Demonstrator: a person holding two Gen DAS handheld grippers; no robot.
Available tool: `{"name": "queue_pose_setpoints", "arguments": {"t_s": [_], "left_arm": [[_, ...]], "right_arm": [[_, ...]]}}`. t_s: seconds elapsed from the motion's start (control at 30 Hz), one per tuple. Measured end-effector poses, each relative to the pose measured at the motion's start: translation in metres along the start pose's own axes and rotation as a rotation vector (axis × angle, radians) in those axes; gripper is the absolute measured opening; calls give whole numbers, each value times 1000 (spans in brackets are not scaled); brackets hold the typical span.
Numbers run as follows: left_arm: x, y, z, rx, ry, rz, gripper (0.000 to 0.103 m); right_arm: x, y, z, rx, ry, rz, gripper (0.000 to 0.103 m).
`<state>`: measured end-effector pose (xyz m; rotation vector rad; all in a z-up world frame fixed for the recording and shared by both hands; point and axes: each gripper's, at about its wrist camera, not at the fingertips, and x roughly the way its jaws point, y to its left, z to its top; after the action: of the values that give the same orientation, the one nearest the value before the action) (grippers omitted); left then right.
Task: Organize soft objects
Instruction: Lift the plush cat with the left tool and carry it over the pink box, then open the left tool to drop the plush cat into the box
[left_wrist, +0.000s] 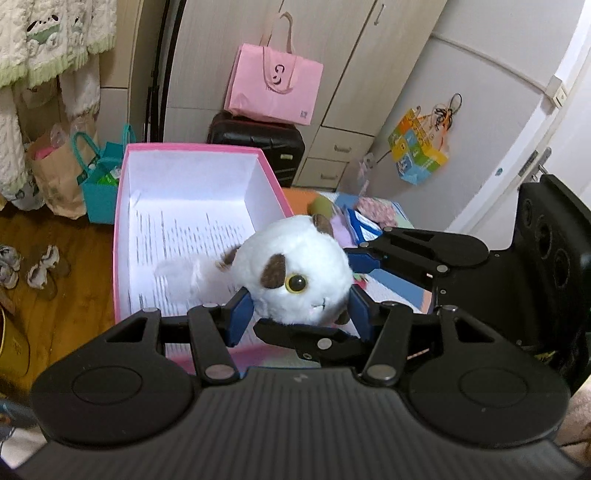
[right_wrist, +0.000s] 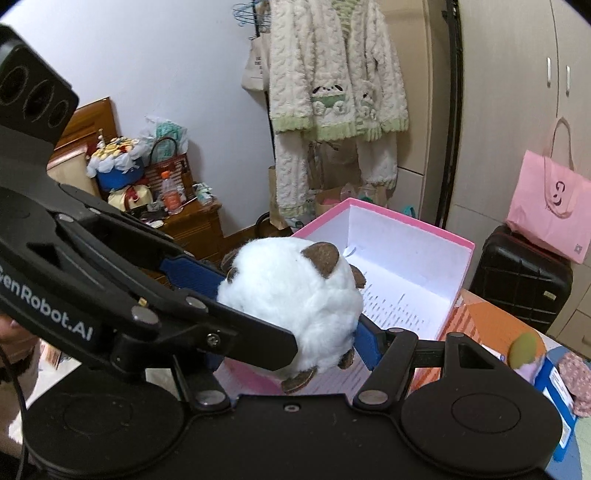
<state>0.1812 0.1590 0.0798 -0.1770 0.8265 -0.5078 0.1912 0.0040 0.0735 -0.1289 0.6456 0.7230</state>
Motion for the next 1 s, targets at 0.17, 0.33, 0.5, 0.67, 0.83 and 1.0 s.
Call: {"name": "queue_pose_setpoints", "arguments": {"t_s": [0.17, 0.33, 0.5, 0.67, 0.83, 1.0], "left_arm": [[19, 20, 20, 8, -36, -11, 54], [45, 36, 39, -12, -42, 8, 54], [77, 54, 51, -49, -12, 9, 54], [102, 71, 56, -93, 7, -3, 54], [120, 83, 59, -151, 15, -13, 54], [134, 91, 57, -201, 28, -20, 54]], "right_arm": [[23, -20, 15, 11, -16, -16, 72], [51, -46, 24, 63, 5, -6, 72], [78, -63, 26, 57, 57, -22, 72], [100, -77, 28, 27, 108, -35, 72], [117, -83, 32, 8, 164, -65, 72], [130, -82, 33, -54, 210, -118, 72]]}}
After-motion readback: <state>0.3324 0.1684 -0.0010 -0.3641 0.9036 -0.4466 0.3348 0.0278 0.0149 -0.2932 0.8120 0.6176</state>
